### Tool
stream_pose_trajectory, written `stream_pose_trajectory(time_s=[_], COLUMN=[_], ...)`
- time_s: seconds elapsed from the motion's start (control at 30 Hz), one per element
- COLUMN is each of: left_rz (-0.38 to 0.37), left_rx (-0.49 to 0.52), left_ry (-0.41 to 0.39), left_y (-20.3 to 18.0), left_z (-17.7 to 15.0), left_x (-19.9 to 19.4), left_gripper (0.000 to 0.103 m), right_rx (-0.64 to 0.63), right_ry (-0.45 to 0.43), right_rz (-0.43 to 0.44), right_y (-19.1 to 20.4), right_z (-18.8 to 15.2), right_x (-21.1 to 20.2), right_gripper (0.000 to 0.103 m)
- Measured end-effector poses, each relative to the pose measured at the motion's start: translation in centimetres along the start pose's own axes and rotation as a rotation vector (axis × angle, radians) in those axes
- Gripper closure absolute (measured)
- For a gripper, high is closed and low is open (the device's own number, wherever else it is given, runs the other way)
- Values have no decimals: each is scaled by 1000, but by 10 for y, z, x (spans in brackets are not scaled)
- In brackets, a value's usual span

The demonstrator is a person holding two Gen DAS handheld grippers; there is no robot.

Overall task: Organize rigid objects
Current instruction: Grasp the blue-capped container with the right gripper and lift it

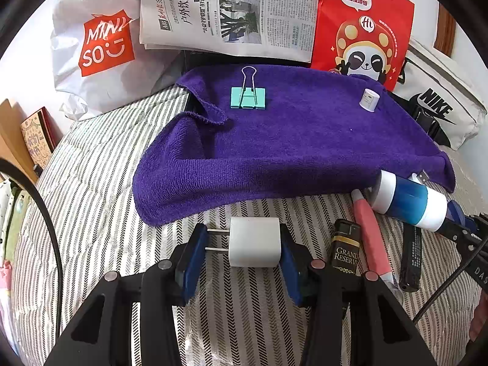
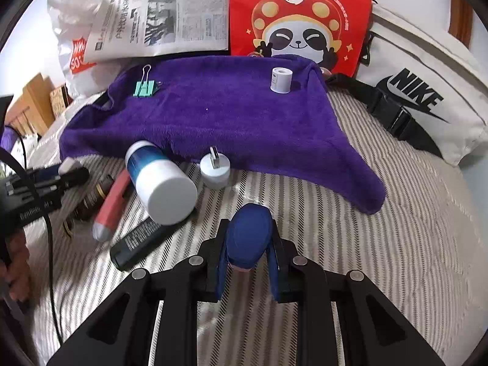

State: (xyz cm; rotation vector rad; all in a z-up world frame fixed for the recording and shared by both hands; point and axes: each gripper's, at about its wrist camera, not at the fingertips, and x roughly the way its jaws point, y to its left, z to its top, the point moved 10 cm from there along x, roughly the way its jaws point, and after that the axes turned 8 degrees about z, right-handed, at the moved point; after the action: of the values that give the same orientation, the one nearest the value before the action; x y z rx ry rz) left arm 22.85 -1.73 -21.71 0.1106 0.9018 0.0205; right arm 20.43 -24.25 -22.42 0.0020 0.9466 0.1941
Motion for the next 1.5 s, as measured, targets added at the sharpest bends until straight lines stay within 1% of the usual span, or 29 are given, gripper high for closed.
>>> stream_pose_trajectory(time_s=[0.13,0.2,0.33,0.53,0.67,0.77,0.93,1.3,1.5], left_rz=[0,1,2,-2,-14,-8,-11,-9,-5], left_rx=[-1,-1,-1,-4,-17,-11,-3,-6,-8], left_ry=[0,-1,-2,-2,-1,-2,-1,-1,-5], left_y=[0,-1,-1,0,-1,-1,-3,-3,-2], left_z=[0,0,0,0,1,1,0,1,0], left_x=[0,1,1,0,1,1,2,3,2], left_gripper=[60,60,60,60,60,60,56,56,58], right_rx=[20,24,28,55,42,35,38,38,41], right_ry=[-48,-53,-55,-62,-60,-59,-60,-58,-60], right_rz=[-12,-7,-1,34,18,8,11,11,14], right_y=[-2,-3,-3,-6,-5,-5,-5,-5,-5], right_z=[1,1,3,2,3,2,2,1,2], right_x=[0,0,1,1,1,1,1,1,1], right_gripper=[81,81,81,79,79,80,79,79,79])
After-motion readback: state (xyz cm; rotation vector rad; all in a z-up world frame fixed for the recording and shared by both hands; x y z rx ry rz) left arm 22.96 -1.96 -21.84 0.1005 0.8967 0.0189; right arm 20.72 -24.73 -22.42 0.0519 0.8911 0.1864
